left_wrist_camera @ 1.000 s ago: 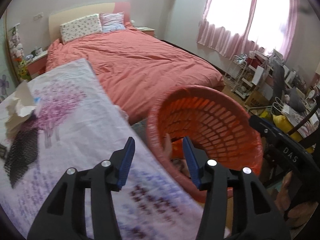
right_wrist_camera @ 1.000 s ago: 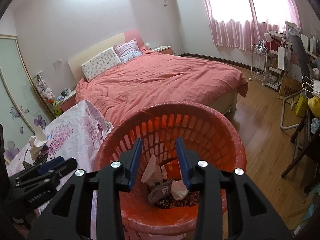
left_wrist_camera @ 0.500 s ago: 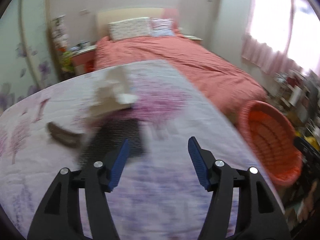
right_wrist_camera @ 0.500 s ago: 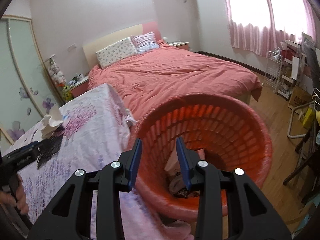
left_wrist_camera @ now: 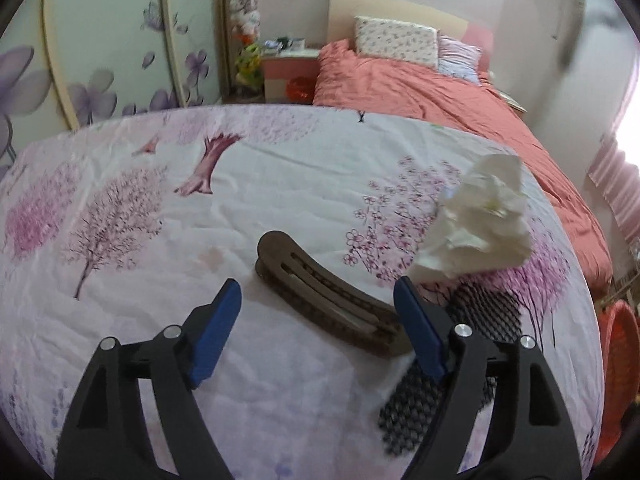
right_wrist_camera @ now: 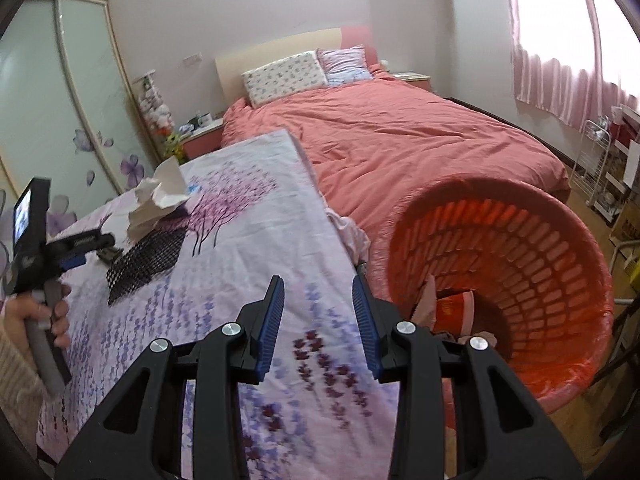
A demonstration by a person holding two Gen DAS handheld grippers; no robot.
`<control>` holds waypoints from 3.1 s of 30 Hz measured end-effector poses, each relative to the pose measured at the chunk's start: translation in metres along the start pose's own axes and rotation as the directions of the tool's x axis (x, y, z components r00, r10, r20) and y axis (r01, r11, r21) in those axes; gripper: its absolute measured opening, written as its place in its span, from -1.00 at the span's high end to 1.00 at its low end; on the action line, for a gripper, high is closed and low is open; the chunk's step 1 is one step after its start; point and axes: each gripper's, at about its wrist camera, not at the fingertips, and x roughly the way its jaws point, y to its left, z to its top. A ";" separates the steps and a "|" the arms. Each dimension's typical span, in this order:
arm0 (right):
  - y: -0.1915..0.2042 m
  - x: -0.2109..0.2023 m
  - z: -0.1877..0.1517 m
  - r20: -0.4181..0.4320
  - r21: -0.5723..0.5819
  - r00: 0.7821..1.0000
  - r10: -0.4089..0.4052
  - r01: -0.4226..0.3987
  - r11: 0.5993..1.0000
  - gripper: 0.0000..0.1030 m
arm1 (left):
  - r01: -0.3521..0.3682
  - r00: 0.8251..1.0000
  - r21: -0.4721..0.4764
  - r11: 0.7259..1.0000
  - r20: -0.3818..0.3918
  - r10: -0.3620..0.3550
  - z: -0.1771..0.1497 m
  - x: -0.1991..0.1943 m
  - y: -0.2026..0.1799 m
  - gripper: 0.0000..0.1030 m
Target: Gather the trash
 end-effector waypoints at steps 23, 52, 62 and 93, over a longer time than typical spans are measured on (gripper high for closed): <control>0.009 0.013 -0.009 -0.041 -0.010 0.999 0.009 -0.009 1.000 0.29 | -0.040 0.999 0.015 0.999 -0.007 0.040 -0.001 0.015 0.051 -0.30; 0.065 0.023 -0.008 -0.066 -0.099 0.995 0.076 -0.082 0.992 0.29 | -0.001 1.000 0.162 0.987 -0.011 0.003 -0.011 0.010 0.061 0.25; 0.123 0.044 -0.005 -0.111 -0.115 0.984 0.143 -0.155 0.981 0.29 | 0.014 1.000 0.133 0.991 -0.009 -0.013 -0.012 0.008 0.069 0.32; 0.199 0.095 -0.002 -0.191 -0.074 0.971 0.143 -0.160 0.984 0.84 | 0.000 1.000 0.134 0.991 -0.011 0.001 -0.012 0.009 0.065 0.30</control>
